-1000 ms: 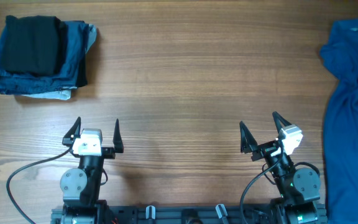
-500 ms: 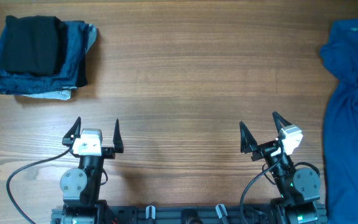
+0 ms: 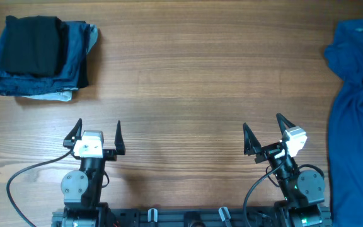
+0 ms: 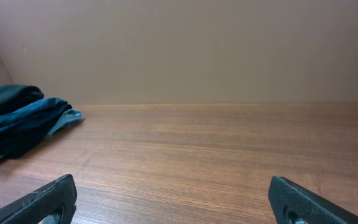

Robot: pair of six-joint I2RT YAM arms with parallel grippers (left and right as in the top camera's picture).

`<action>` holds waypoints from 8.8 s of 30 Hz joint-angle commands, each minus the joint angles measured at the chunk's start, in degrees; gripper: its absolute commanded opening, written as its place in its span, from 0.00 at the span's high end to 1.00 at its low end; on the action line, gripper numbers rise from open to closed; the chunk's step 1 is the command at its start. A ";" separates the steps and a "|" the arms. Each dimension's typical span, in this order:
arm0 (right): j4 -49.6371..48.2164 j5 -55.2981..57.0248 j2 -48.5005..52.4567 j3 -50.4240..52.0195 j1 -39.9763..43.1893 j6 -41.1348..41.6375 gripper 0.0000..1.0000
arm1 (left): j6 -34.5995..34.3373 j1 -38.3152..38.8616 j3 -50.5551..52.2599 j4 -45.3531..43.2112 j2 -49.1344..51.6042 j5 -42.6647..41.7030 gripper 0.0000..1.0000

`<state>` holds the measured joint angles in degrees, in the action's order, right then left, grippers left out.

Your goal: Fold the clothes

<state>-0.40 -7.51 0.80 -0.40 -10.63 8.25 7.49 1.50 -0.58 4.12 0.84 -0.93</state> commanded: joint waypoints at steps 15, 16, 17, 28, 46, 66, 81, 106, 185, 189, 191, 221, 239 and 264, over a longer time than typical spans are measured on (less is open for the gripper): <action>0.26 4.66 0.00 0.11 -0.24 -0.74 0.00 | 1.11 0.31 0.24 0.22 -0.09 -0.72 0.00; 0.26 4.70 0.00 0.11 -0.24 -0.74 0.00 | 1.11 0.31 0.24 0.22 -0.09 -0.72 0.00; 0.24 4.81 0.00 0.11 -0.24 -0.83 0.00 | 1.11 0.31 0.24 0.22 -0.09 -0.72 0.00; 0.96 6.27 0.02 -6.93 -0.24 6.73 0.00 | 1.11 0.31 0.24 0.24 -0.09 -0.72 0.00; 38.95 16.57 51.12 -63.12 0.76 -4.68 0.00 | 1.11 0.31 0.24 0.22 -0.09 -0.72 0.00; 49.33 9.64 82.60 -70.47 8.74 -5.07 0.38 | 1.11 0.31 0.24 0.24 -0.09 -0.72 0.00; 47.95 9.64 86.01 -70.42 9.60 -5.07 0.00 | 1.11 0.31 0.24 0.24 -0.09 -0.72 0.00; 5.31 12.31 110.71 -70.53 31.30 -8.48 0.96 | 1.11 0.31 0.24 0.24 -0.09 -0.72 0.00; 31.69 1.55 93.48 -77.90 11.72 9.88 0.00 | 1.11 0.31 0.24 0.24 -0.09 -0.72 0.00; 31.52 1.55 93.48 -77.90 12.55 9.90 0.00 | 1.11 0.31 0.24 0.22 -0.09 -0.72 0.00; 31.50 1.55 93.48 -77.90 12.55 9.88 0.00 | 1.11 0.31 0.24 0.22 -0.09 -0.72 0.00; 30.82 1.44 93.48 -77.90 12.52 9.94 0.00 | 1.11 0.31 0.24 0.24 -0.09 -0.72 0.00; 40.11 10.29 93.48 -77.70 21.84 6.91 0.96 | -3.23 0.26 -20.70 -7.10 13.20 -14.23 0.00; 37.94 9.18 93.48 -77.70 34.86 5.31 0.01 | 10.21 23.54 -86.82 16.35 107.45 -24.13 0.00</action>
<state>37.65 0.49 93.93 -78.08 24.12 13.54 14.83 24.53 -86.48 21.76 105.60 -26.41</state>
